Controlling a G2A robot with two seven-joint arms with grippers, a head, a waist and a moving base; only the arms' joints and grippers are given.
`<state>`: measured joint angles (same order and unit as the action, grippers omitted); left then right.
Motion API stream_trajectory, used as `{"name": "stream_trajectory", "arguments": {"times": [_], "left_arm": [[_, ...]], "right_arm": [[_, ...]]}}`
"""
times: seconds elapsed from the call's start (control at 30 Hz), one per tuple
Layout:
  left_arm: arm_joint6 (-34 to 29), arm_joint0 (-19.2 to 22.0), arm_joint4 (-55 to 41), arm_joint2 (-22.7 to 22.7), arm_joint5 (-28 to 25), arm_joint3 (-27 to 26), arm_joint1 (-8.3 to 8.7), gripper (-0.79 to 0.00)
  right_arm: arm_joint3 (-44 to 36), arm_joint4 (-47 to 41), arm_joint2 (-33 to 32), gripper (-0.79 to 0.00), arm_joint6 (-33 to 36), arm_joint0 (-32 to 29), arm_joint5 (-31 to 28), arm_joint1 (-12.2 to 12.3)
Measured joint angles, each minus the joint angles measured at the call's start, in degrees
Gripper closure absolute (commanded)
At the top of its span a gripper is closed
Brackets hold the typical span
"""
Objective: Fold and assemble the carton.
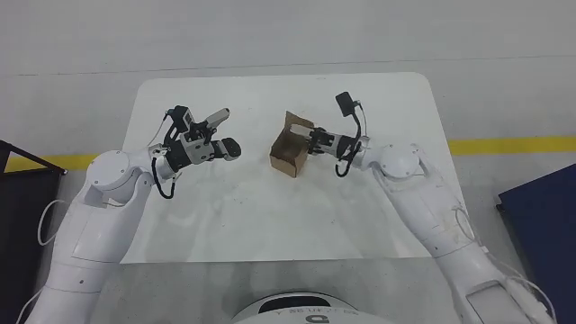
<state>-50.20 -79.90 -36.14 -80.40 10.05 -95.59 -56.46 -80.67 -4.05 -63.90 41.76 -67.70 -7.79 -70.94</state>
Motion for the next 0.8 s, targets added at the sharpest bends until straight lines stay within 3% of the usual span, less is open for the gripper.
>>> {"name": "stream_trajectory", "arguments": {"times": [0.17, 0.6, 0.8], "left_arm": [[0.0, 0.0, 0.0, 0.0, 0.0, 0.0, 0.0, -0.785], [1.2, -0.2, -0.5, -0.5, -1.1, -0.7, -0.08, -0.785], [1.0, -2.6, 0.7, -4.5, -3.9, -0.9, 0.43, -0.785]], "right_arm": [[-4.2, -2.2, -4.3, -0.785, -3.6, -6.8, -5.6, 0.8], [-4.9, -2.1, -4.2, -0.785, -4.2, -7.4, -5.1, 0.9], [-6.3, -1.9, -8.0, -0.634, 1.3, -11.6, -2.3, 2.3]]}}
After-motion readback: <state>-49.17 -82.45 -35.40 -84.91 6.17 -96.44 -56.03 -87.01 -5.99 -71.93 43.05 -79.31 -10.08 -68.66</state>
